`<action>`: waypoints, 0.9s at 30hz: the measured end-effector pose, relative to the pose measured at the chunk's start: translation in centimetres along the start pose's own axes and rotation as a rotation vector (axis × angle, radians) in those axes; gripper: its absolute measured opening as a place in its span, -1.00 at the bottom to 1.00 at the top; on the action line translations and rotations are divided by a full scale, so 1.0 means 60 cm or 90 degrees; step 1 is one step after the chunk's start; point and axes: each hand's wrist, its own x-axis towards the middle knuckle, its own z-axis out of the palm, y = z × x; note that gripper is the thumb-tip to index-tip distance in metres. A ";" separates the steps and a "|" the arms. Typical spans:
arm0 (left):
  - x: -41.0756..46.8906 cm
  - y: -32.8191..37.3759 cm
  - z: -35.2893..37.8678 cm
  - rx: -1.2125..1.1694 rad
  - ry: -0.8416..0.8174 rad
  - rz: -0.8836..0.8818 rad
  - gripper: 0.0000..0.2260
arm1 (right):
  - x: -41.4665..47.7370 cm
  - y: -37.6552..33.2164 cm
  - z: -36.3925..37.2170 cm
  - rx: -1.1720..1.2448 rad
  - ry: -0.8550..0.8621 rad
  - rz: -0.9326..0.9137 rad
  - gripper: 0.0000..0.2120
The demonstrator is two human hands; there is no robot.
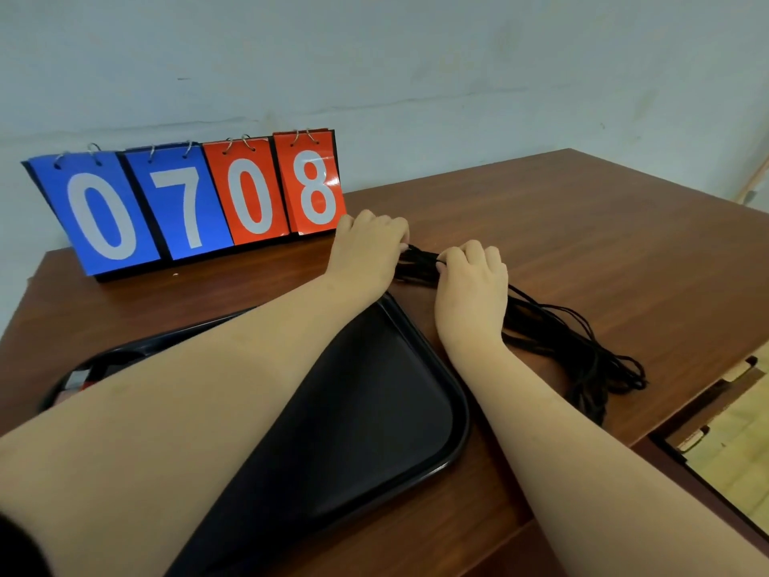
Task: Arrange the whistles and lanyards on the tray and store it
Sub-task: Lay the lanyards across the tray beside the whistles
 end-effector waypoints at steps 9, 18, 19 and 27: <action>-0.033 -0.048 -0.128 0.103 0.073 0.151 -0.83 | -0.008 -0.008 -0.041 0.061 -0.010 -0.100 -0.77; -0.090 -0.071 -0.215 0.048 0.122 0.120 -0.80 | -0.005 -0.034 -0.124 0.149 -0.158 -0.052 -0.74; -0.094 -0.067 -0.218 0.040 0.121 0.118 -0.80 | 0.004 -0.038 -0.134 0.132 -0.174 -0.040 -0.73; -0.099 -0.031 -0.270 -0.025 0.157 0.100 -0.81 | 0.024 -0.127 -0.225 0.479 -0.327 0.030 -0.65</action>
